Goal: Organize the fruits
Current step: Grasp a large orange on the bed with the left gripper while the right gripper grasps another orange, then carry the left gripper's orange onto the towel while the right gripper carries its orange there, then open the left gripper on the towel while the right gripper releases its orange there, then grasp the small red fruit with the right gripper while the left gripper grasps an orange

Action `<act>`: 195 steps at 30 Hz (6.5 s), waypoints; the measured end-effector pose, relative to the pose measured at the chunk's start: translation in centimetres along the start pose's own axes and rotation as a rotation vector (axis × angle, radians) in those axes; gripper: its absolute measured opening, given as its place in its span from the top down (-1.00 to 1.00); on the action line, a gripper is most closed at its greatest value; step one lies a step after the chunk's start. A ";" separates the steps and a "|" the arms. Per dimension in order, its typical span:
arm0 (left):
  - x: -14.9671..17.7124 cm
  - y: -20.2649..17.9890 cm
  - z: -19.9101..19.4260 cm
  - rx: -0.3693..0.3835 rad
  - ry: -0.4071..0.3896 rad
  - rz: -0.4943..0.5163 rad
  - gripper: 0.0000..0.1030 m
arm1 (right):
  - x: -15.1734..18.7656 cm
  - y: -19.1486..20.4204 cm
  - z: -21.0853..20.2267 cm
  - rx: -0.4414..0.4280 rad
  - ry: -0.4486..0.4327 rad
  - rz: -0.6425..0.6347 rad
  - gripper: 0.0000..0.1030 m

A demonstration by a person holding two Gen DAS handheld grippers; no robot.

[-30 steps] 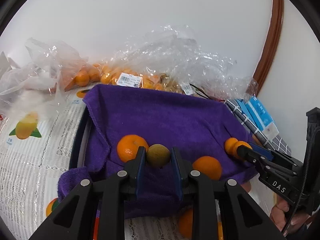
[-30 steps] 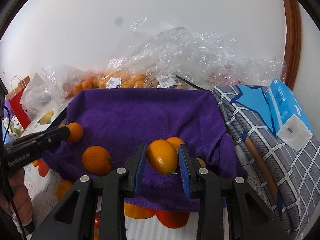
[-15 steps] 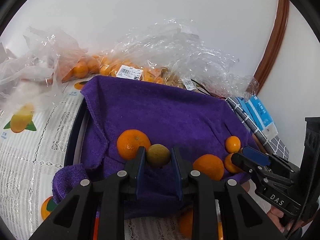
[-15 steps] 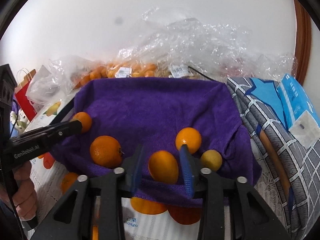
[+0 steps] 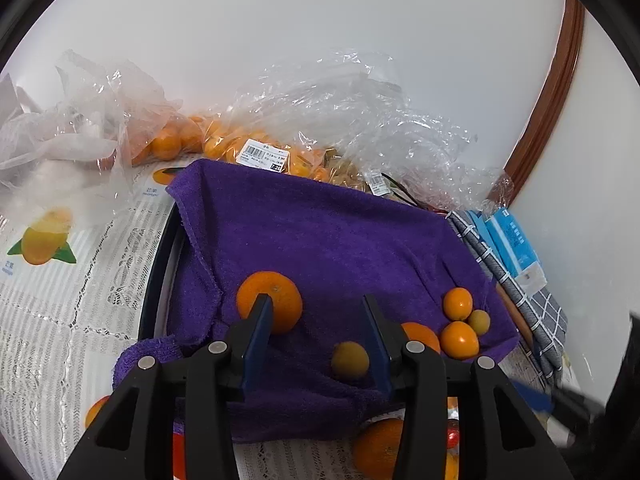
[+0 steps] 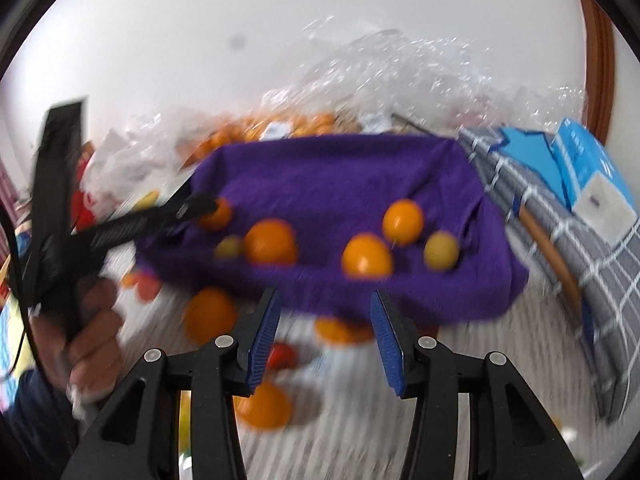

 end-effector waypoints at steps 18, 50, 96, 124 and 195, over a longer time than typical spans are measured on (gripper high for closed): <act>0.3 -0.5 -1.5 0.005 -0.026 0.029 0.08 | 4.3 2.7 -0.1 -0.033 0.063 -0.024 0.36; 6.5 -3.3 -2.3 0.101 0.157 0.060 0.22 | 5.5 -2.2 -3.2 -0.049 -0.042 0.197 0.36; -1.5 4.0 -4.2 0.081 -0.072 -0.117 0.22 | -5.9 -4.9 0.3 0.075 -0.136 0.095 0.36; 0.8 2.1 -0.9 -0.018 0.029 -0.024 0.15 | -4.5 -4.7 1.7 0.137 -0.197 0.086 -0.01; 7.8 -7.8 -4.2 0.076 0.131 0.297 -0.08 | 6.4 -7.1 -7.0 0.236 -0.097 0.091 0.53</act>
Point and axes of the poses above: each gripper's, at about its wrist camera, not at the fingertips, and z roughly the way its jaws point, y to its left, x to its underside, the point moved 5 cm from there along z, roughly the way its jaws point, and after that the axes turned 2 degrees about z, right-handed, at the moved point
